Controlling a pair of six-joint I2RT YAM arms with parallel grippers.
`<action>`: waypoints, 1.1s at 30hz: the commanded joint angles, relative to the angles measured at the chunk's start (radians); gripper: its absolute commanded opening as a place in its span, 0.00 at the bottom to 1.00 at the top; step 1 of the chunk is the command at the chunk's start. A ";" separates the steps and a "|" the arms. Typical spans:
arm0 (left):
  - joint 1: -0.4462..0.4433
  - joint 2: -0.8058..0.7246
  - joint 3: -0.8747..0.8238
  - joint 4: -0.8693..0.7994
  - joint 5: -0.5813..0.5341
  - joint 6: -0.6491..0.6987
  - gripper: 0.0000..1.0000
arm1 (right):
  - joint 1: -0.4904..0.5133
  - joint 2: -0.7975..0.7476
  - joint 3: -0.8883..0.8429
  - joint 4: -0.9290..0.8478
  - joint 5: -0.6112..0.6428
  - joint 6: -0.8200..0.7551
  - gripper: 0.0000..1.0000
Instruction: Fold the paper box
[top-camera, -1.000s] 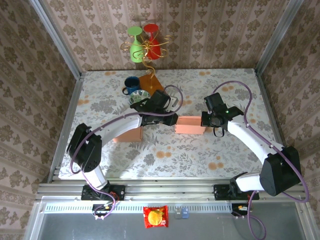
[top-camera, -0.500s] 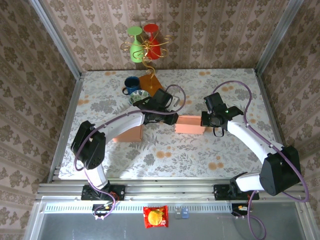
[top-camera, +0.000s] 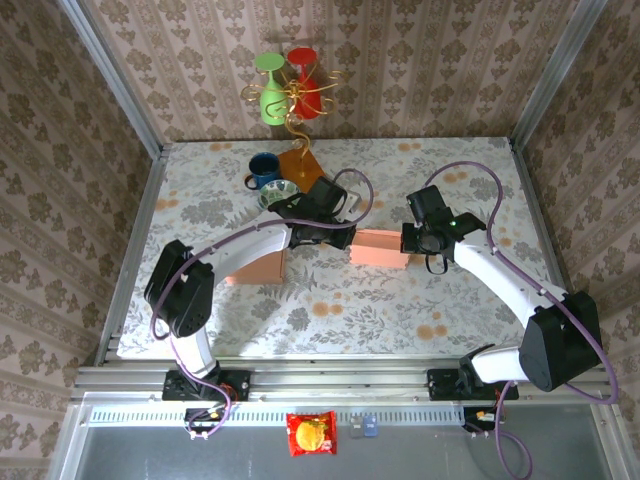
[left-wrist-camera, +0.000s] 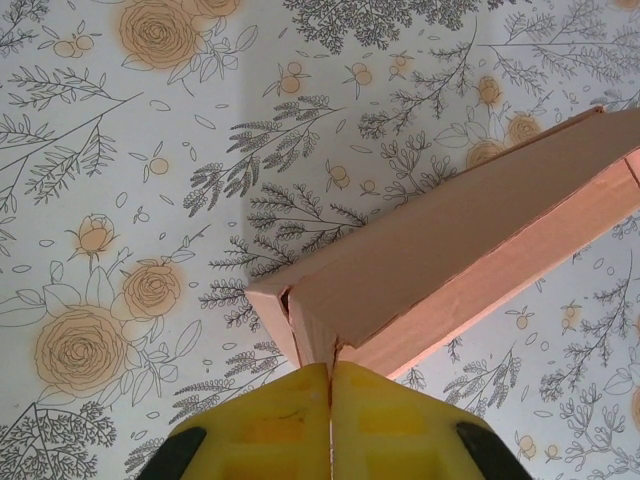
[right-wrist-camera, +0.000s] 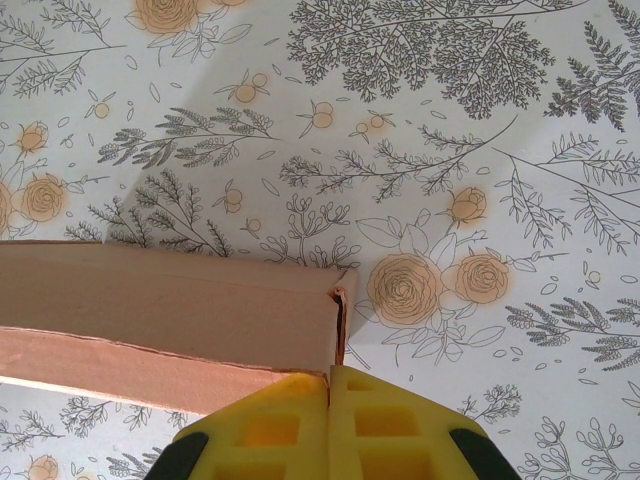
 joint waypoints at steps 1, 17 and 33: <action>-0.007 0.016 0.022 -0.004 -0.007 -0.001 0.05 | 0.007 0.006 0.018 -0.045 0.028 0.022 0.00; -0.008 0.039 0.095 -0.095 0.050 -0.125 0.00 | 0.013 0.012 0.031 -0.053 0.031 0.028 0.00; 0.005 0.067 0.139 -0.153 0.087 -0.202 0.00 | 0.014 0.023 0.035 -0.057 0.024 0.027 0.00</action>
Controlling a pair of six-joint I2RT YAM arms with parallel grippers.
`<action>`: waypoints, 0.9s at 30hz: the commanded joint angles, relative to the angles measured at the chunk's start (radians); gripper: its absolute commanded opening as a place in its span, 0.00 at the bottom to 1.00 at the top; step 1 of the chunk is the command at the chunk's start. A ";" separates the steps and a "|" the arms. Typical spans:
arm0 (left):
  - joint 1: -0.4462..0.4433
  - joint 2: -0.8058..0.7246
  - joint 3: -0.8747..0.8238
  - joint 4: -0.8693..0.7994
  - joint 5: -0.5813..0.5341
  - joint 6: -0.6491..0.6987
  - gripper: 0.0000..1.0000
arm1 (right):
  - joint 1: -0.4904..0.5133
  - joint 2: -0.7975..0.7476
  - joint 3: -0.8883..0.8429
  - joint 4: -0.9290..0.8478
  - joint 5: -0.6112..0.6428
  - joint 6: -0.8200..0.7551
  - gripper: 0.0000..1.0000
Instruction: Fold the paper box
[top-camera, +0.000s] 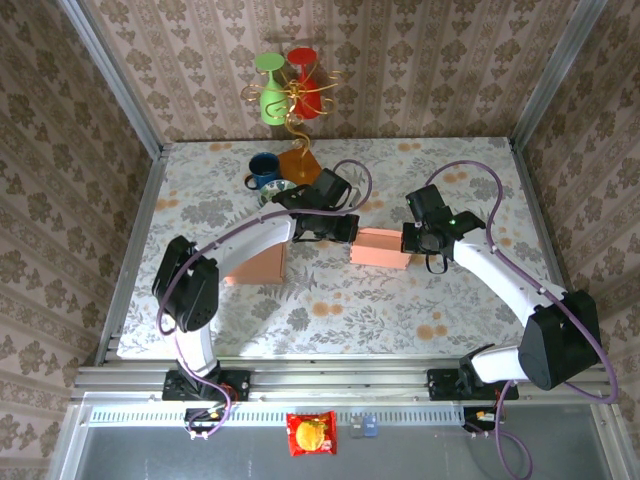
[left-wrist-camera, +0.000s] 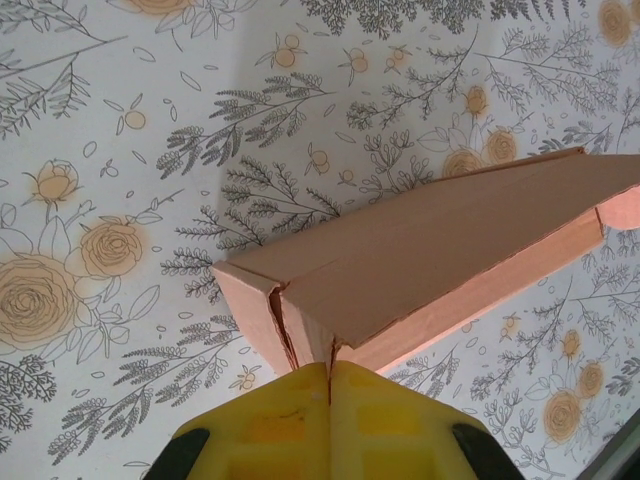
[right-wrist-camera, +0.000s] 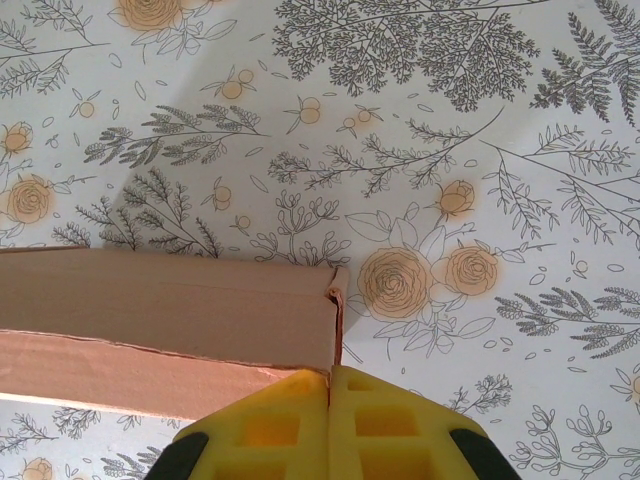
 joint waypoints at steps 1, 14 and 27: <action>0.002 0.014 0.011 -0.013 0.034 -0.021 0.00 | 0.008 0.015 0.019 -0.029 0.006 0.008 0.00; -0.004 -0.015 -0.088 0.082 0.020 -0.016 0.00 | 0.008 -0.008 -0.041 0.026 -0.004 -0.004 0.00; -0.011 -0.034 -0.133 0.104 -0.012 0.012 0.00 | 0.010 -0.036 -0.089 0.035 -0.006 -0.003 0.00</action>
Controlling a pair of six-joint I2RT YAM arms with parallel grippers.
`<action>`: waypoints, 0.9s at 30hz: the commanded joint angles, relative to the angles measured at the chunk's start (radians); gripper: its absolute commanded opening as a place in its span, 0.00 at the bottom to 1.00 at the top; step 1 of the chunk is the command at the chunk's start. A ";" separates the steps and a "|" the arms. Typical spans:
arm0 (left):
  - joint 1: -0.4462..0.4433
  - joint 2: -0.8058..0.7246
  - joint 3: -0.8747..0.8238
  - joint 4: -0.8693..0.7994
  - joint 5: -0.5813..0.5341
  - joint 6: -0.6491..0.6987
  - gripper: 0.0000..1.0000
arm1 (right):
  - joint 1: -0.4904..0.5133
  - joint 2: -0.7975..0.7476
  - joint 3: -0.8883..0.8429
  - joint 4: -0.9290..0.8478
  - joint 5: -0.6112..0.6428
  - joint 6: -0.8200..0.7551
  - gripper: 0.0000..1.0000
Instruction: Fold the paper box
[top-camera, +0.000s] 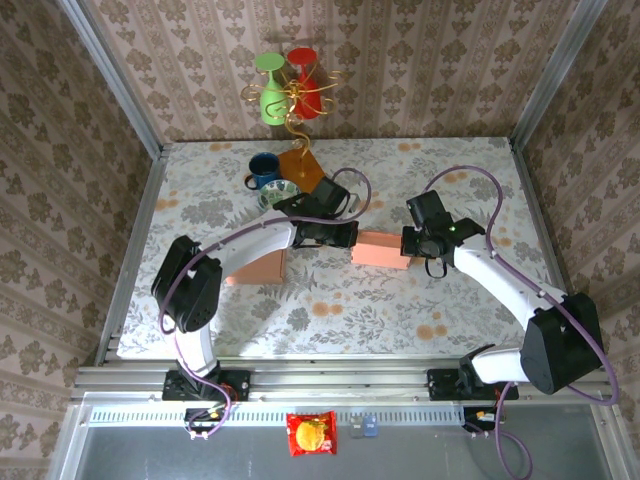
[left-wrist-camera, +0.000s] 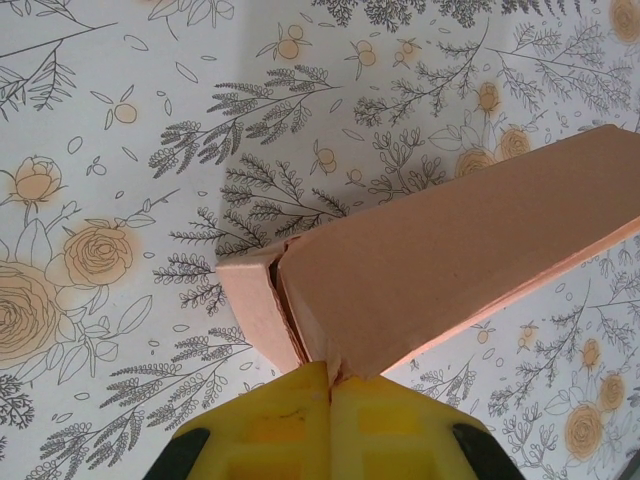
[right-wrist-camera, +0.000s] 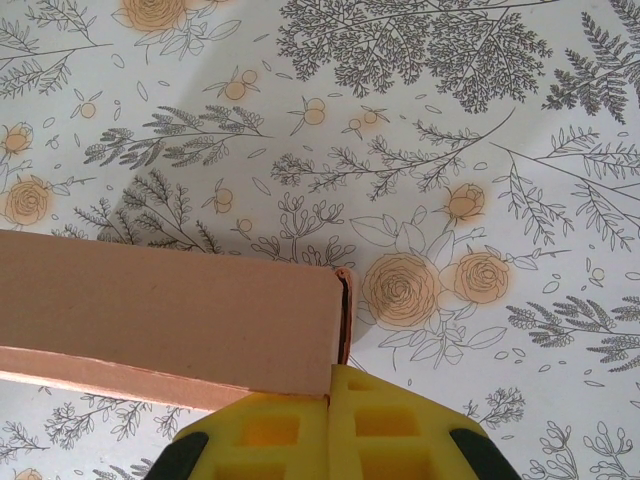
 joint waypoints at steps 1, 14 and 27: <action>-0.011 -0.031 -0.033 -0.018 -0.015 0.015 0.00 | 0.006 -0.016 -0.021 -0.044 -0.011 0.006 0.00; -0.024 -0.063 -0.075 0.010 -0.071 0.020 0.00 | -0.024 -0.156 0.003 -0.084 -0.286 0.489 0.59; -0.042 -0.063 -0.071 0.020 -0.090 0.000 0.00 | -0.309 -0.213 -0.145 0.106 -0.606 0.974 0.65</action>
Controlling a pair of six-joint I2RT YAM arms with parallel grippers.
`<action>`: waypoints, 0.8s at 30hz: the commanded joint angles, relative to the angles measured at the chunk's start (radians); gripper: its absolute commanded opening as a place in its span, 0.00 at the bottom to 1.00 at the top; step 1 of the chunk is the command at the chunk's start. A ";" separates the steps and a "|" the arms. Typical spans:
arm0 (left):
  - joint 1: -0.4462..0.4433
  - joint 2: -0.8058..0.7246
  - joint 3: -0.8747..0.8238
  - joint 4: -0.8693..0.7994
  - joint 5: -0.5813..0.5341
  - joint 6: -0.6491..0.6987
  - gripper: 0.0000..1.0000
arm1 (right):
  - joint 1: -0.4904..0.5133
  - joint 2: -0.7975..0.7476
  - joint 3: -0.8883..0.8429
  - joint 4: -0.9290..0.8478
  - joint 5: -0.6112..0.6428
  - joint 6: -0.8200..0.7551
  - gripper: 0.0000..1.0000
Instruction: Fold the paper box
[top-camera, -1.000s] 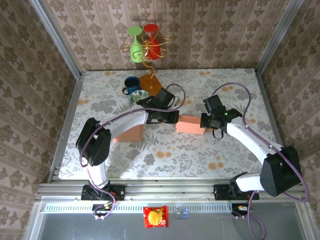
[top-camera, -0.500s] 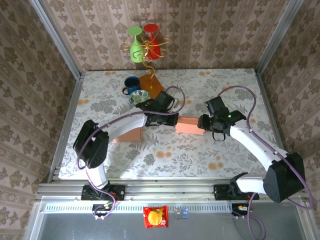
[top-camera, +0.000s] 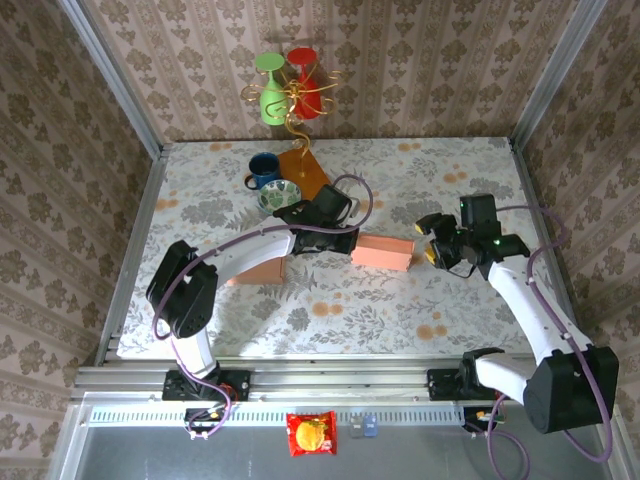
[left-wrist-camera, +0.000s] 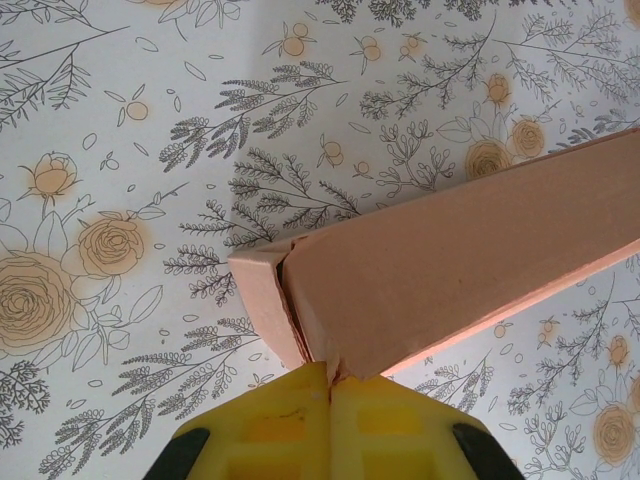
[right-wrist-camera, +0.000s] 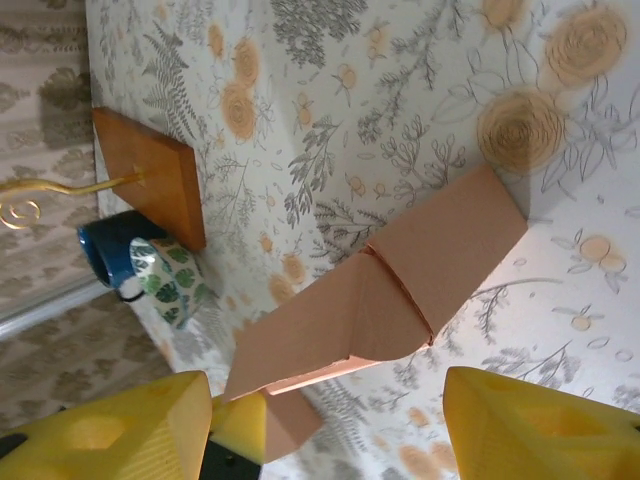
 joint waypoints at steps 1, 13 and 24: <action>-0.008 -0.021 -0.010 -0.018 -0.015 -0.011 0.00 | -0.020 0.010 -0.035 0.035 -0.103 0.148 0.65; -0.014 -0.019 -0.007 -0.026 -0.022 -0.016 0.00 | -0.025 0.082 -0.095 0.126 -0.145 0.152 0.63; -0.015 -0.013 0.000 -0.030 -0.019 -0.026 0.00 | -0.025 0.081 -0.151 0.153 -0.140 0.128 0.51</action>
